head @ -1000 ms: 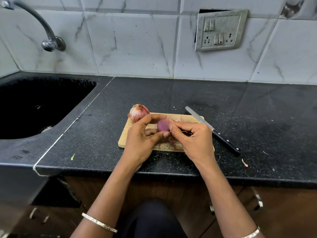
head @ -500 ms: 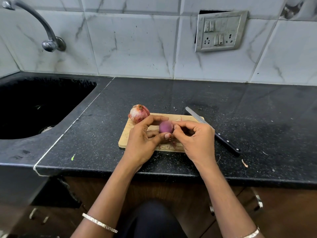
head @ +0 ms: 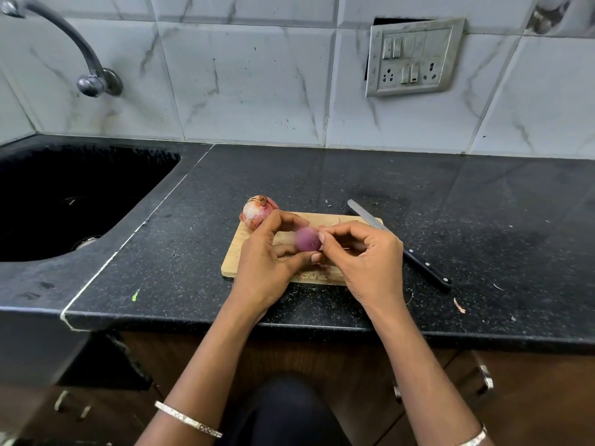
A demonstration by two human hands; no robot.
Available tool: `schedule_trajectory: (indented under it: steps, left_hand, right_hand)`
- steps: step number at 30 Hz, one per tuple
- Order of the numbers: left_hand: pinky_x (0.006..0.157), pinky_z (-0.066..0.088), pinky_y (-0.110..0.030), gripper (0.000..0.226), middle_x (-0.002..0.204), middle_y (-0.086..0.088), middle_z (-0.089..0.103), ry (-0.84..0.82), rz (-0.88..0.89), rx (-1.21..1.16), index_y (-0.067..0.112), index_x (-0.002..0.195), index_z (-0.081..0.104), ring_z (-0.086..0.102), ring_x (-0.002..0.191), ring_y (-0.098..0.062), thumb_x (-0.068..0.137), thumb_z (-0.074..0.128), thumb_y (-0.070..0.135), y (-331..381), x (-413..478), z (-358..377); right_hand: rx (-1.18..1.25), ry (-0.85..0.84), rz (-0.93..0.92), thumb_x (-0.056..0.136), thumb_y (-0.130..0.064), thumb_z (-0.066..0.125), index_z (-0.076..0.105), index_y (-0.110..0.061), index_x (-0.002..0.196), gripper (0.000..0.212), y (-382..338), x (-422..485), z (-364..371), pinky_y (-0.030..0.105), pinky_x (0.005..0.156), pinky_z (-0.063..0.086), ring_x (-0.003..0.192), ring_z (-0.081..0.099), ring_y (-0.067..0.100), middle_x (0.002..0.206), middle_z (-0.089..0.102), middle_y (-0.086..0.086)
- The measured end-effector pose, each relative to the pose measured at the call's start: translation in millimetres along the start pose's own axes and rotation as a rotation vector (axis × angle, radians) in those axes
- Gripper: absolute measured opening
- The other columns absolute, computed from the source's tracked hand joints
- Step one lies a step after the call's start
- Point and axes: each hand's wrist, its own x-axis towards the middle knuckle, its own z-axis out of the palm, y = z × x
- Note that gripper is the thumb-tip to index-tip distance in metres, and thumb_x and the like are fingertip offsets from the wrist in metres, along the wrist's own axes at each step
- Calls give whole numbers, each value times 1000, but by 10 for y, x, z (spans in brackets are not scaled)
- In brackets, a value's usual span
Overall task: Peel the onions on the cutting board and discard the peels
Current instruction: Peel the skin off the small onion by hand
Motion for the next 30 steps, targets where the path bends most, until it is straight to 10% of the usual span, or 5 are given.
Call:
schedule_trajectory:
  steps: [30]
  left_hand:
    - [78,63,-37,47,113,-13,70,11,-14,18,10,105,58,77,92,-24,70,87,-6,-17,2,2]
  right_hand:
    - [-128,-36,10,93,-12,66,67,-16,90,6,62,16,17,40,77,55,87,66,13,87,68,-8]
